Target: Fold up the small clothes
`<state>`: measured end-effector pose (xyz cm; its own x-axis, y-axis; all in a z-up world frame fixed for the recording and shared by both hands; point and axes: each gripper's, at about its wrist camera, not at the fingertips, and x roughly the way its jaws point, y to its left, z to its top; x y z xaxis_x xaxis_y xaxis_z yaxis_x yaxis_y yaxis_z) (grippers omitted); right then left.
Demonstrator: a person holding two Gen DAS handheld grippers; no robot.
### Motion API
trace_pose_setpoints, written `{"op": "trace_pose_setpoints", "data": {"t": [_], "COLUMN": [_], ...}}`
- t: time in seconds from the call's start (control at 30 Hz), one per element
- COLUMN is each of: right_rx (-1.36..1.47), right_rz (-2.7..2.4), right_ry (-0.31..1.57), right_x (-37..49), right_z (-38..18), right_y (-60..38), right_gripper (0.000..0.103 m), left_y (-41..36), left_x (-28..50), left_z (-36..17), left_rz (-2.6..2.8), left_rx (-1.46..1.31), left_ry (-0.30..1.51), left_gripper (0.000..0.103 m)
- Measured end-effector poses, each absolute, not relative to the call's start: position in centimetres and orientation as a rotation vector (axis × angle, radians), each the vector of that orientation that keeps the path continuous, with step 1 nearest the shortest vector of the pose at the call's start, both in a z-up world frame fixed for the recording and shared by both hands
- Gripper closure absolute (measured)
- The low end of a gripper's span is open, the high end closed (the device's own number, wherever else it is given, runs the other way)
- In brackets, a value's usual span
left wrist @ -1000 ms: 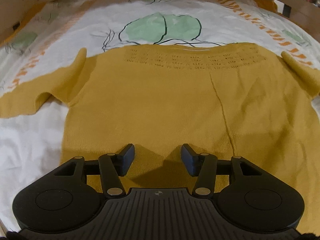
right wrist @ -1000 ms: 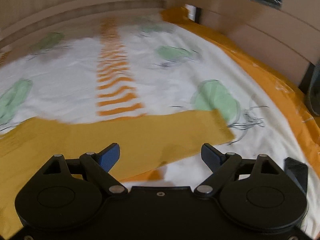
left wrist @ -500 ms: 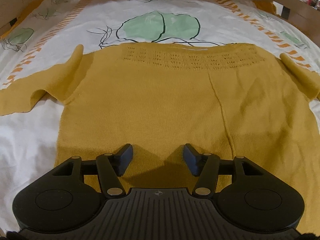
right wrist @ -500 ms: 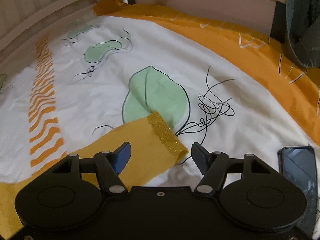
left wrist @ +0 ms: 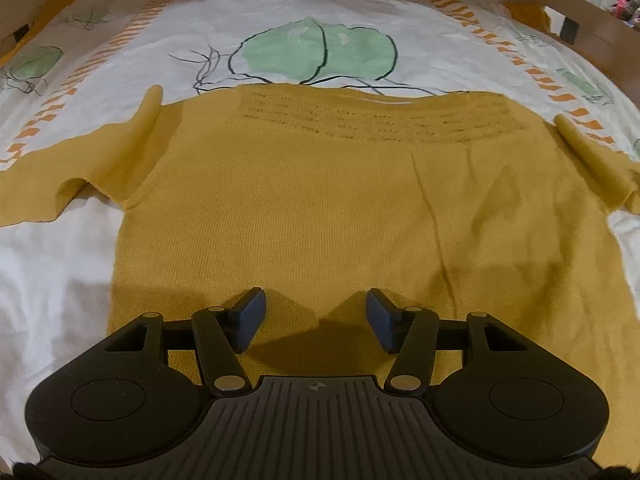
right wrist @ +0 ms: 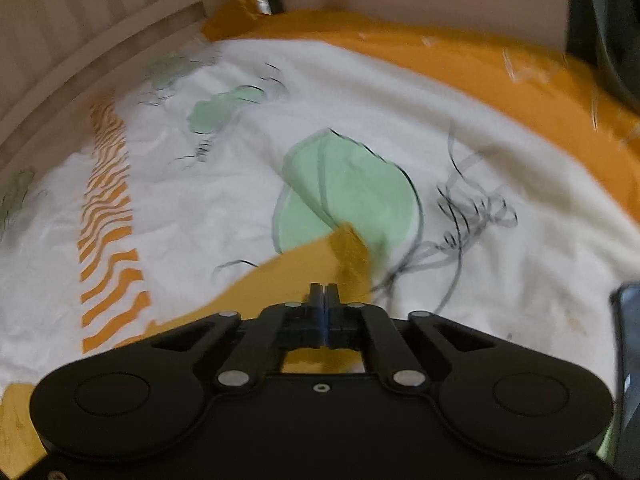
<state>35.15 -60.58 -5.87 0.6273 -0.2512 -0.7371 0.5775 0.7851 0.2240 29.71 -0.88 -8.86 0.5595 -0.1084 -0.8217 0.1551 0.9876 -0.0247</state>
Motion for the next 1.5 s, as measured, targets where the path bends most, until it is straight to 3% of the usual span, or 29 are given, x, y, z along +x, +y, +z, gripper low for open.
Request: {"op": "trace_pose_setpoints", "data": {"t": [0.4, 0.6, 0.67, 0.73, 0.93, 1.0, 1.27, 1.5], "right_rx": [0.33, 0.327, 0.302, 0.325, 0.322, 0.341, 0.538, 0.628], "right_rz": [-0.166, -0.028, -0.048, -0.072, -0.24, -0.303, -0.541, -0.566], "right_ry": [0.59, 0.583, 0.597, 0.622, 0.687, 0.697, 0.714, 0.697], "right_x": [36.4, 36.5, 36.5, 36.5, 34.1, 33.5, 30.2, 30.1], "right_z": [8.8, 12.0, 11.5, 10.2, 4.9, 2.9, -4.1, -7.9], "right_y": [-47.2, -40.6, -40.1, -40.9, -45.7, -48.3, -59.2, -62.9], "right_gripper": [0.097, 0.093, 0.082, 0.053, 0.034, 0.03, 0.03, 0.03], "left_y": [1.4, 2.8, 3.0, 2.9, 2.0, 1.6, 0.2, -0.2], "left_x": [28.4, 28.3, 28.2, 28.1, 28.1, 28.1, 28.1, 28.2], "left_z": [-2.7, -2.0, -2.0, -2.1, -3.1, -3.7, -6.0, -6.9], "left_rz": [-0.165, -0.14, -0.139, -0.143, -0.165, -0.173, -0.202, -0.205], "left_rx": [0.024, 0.017, 0.014, 0.018, 0.042, 0.048, 0.07, 0.078], "left_ry": [0.842, 0.819, 0.821, 0.824, 0.844, 0.854, 0.879, 0.877], "left_gripper": [0.049, 0.049, 0.049, 0.049, 0.049, 0.049, 0.049, 0.049]}}
